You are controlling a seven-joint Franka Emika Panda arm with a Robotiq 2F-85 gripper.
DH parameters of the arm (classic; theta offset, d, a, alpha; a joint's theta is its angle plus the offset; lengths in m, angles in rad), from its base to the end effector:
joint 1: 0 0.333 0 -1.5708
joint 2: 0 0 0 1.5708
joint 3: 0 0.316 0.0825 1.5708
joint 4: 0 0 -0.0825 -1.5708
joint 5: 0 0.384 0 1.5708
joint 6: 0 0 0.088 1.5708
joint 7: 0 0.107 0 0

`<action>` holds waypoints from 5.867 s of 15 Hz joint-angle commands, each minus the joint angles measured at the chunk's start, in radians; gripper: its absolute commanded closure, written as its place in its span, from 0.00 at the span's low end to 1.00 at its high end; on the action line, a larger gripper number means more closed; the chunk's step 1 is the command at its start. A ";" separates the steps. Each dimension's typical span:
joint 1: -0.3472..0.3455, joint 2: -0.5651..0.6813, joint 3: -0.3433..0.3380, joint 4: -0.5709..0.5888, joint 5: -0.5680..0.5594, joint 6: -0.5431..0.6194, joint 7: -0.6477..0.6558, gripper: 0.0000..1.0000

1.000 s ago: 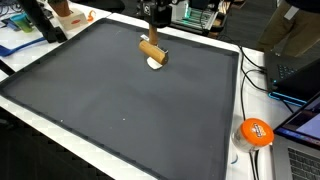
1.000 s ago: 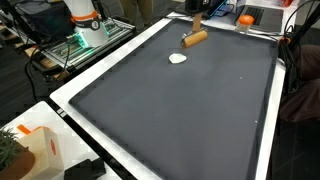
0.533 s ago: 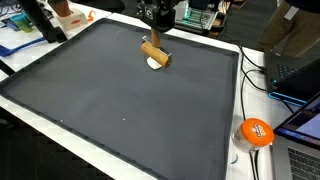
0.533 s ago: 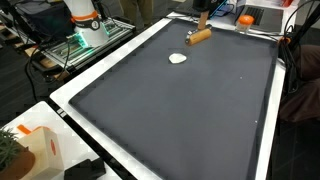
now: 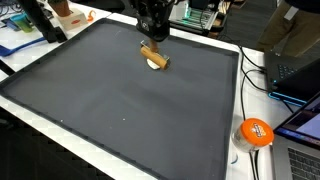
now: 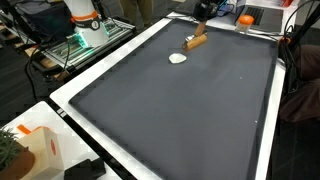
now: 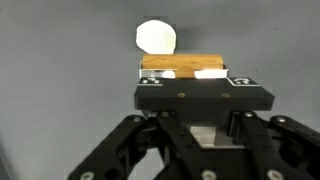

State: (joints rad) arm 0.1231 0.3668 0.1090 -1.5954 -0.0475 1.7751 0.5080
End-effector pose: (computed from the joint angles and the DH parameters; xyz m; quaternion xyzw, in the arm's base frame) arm 0.6286 0.1366 0.4078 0.9870 -0.1318 -0.0849 0.0361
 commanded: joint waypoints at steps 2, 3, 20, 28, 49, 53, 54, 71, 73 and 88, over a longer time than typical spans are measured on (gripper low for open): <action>0.013 0.077 -0.030 0.130 0.046 -0.130 -0.041 0.78; 0.014 0.092 -0.034 0.153 0.052 -0.146 -0.029 0.78; 0.019 0.198 -0.076 0.246 0.047 -0.115 -0.045 0.78; -0.017 0.339 -0.059 0.436 0.077 -0.299 -0.283 0.78; -0.020 0.645 -0.058 0.897 0.145 -0.549 -0.143 0.78; -0.018 0.675 -0.059 0.927 0.140 -0.582 -0.140 0.78; -0.018 0.682 -0.060 0.934 0.139 -0.584 -0.138 0.78; -0.001 0.291 -0.051 0.625 0.166 -0.456 0.038 0.78; 0.006 0.229 -0.043 0.549 0.158 -0.415 0.010 0.78; 0.036 -0.014 -0.023 0.209 0.148 -0.293 0.002 0.53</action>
State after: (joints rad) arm 0.1443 0.3521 0.1038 -1.3914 0.0954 1.4870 0.5129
